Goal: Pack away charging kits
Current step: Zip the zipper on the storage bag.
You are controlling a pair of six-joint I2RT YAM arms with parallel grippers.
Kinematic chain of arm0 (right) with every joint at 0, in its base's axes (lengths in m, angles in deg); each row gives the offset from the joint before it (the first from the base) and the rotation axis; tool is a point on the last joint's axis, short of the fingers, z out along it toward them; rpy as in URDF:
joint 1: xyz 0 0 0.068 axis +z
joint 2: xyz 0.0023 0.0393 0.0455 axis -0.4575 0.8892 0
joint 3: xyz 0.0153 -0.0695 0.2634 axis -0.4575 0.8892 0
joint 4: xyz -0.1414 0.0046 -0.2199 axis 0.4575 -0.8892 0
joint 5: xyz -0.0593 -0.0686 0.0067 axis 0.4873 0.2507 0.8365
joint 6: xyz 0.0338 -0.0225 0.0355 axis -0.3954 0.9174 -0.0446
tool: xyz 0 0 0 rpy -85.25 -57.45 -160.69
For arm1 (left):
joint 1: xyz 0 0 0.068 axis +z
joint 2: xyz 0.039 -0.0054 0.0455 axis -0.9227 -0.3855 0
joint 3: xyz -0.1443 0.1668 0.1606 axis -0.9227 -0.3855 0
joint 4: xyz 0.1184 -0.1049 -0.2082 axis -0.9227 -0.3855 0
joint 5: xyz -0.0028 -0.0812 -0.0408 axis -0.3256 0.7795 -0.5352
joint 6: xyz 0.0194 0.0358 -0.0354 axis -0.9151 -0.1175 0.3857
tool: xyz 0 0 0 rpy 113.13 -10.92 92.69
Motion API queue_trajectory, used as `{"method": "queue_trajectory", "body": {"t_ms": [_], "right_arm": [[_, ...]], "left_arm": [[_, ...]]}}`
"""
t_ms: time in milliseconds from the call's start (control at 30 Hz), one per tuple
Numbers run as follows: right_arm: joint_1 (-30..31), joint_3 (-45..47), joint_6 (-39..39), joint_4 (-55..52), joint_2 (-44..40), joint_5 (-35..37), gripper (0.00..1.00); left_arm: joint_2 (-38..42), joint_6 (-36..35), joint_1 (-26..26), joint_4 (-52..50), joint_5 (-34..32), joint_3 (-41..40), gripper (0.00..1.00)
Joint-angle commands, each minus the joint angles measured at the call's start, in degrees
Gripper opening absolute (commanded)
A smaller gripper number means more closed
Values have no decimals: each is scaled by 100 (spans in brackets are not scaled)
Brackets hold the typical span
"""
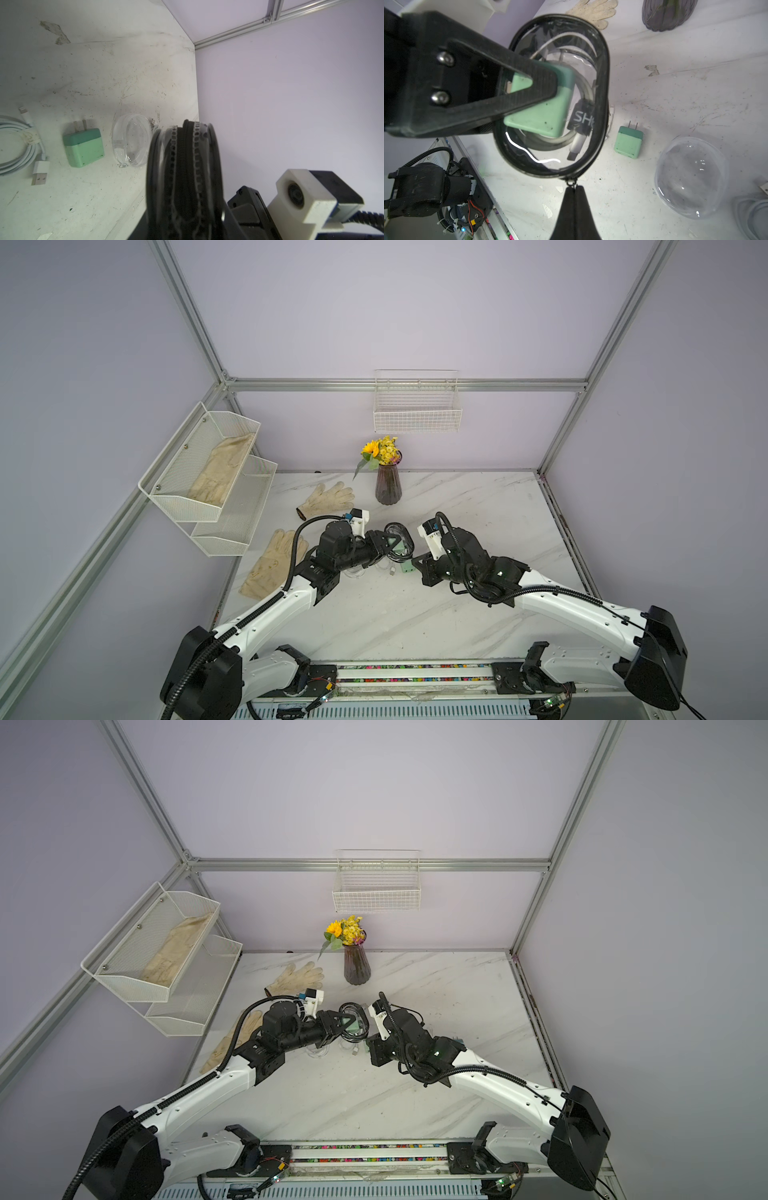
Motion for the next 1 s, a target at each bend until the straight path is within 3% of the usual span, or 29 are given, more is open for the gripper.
{"method": "queue_trajectory", "body": {"t_ms": [0, 133, 300, 700, 833, 967], "right_arm": [[-150, -137, 316, -1049, -133, 526, 0], [-149, -219, 388, -1172, -189, 731, 0], [-158, -612, 707, -1322, -53, 834, 0], [-163, -1000, 1213, -1480, -101, 898, 0], [-177, -1315, 1291, -1415, -171, 329, 0], [-182, -1463, 1456, -1554, -74, 516, 0]], "left_arm": [[271, -703, 342, -37, 515, 181, 4], [251, -803, 486, 216, 914, 105, 4], [-203, -901, 505, 473, 1884, 263, 4], [-434, -599, 504, 1445, 2774, 14, 3], [-515, -609, 499, 1468, 3114, 18, 3], [-455, -668, 455, 1470, 3230, -66, 4]]}}
